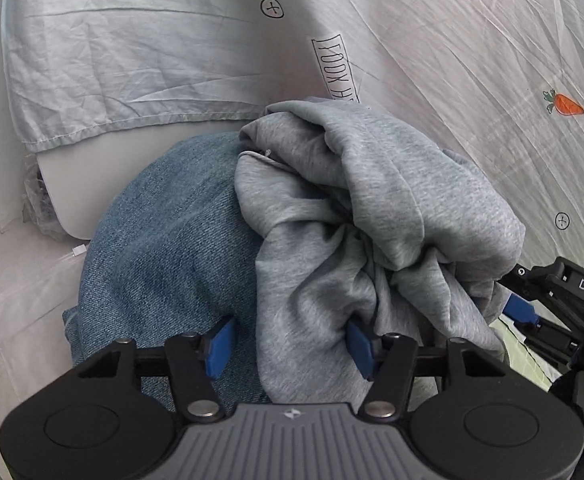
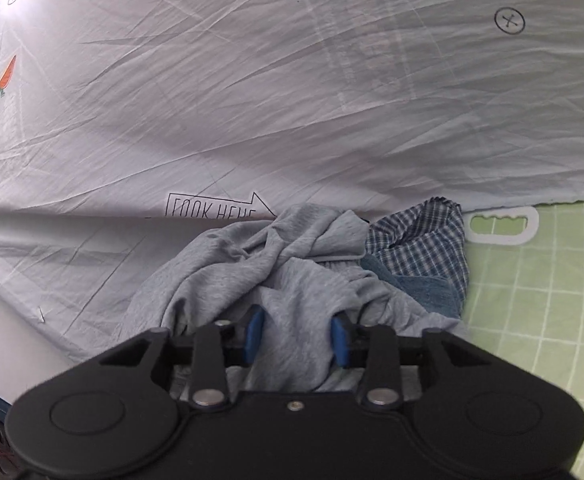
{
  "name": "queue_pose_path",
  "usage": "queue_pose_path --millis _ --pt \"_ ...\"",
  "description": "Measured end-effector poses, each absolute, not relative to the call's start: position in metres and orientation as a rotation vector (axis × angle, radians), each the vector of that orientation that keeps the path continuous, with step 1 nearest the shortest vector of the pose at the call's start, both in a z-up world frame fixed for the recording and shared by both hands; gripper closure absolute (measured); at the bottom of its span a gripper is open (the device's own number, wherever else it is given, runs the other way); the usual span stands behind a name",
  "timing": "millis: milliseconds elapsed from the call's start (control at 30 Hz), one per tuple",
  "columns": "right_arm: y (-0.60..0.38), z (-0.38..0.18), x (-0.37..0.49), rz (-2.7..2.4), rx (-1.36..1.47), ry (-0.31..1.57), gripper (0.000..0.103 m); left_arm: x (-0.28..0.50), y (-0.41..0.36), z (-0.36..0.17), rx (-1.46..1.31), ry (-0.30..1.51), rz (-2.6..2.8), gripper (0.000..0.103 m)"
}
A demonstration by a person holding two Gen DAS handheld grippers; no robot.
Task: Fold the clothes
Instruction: 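Grasp the grey sweatshirt on the jeans heap with both grippers, then lift the grey sweatshirt off the jeans and lay it on the mat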
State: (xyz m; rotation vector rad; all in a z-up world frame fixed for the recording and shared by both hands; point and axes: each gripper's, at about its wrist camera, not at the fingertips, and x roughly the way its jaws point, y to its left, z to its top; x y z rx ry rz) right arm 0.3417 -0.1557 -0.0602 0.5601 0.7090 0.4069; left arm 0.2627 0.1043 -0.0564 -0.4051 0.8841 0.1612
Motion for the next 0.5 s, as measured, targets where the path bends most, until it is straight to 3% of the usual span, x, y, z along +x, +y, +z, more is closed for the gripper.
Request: queue_pose_path --millis 67,100,167,200,233,500 --pt "-0.157 -0.052 0.331 0.399 0.497 0.673 0.093 0.259 0.099 -0.053 -0.38 0.878 0.174 0.059" --pt "-0.161 -0.048 0.322 0.388 0.479 0.652 0.094 0.257 0.095 -0.05 -0.367 0.871 0.178 0.064" --pt "-0.169 -0.039 0.305 0.366 0.432 0.604 0.096 0.251 0.087 -0.042 -0.325 0.851 0.189 0.087" --pt "-0.174 -0.034 0.296 0.353 0.402 0.576 0.096 0.247 0.082 -0.039 -0.303 0.84 0.193 0.087" --pt "-0.178 -0.03 0.287 0.341 0.373 0.548 0.1 0.242 0.079 -0.034 -0.285 0.83 0.191 0.097" --pt "-0.284 0.011 0.19 0.073 0.243 0.36 0.1 0.194 0.028 -0.014 -0.255 0.793 0.086 0.1"
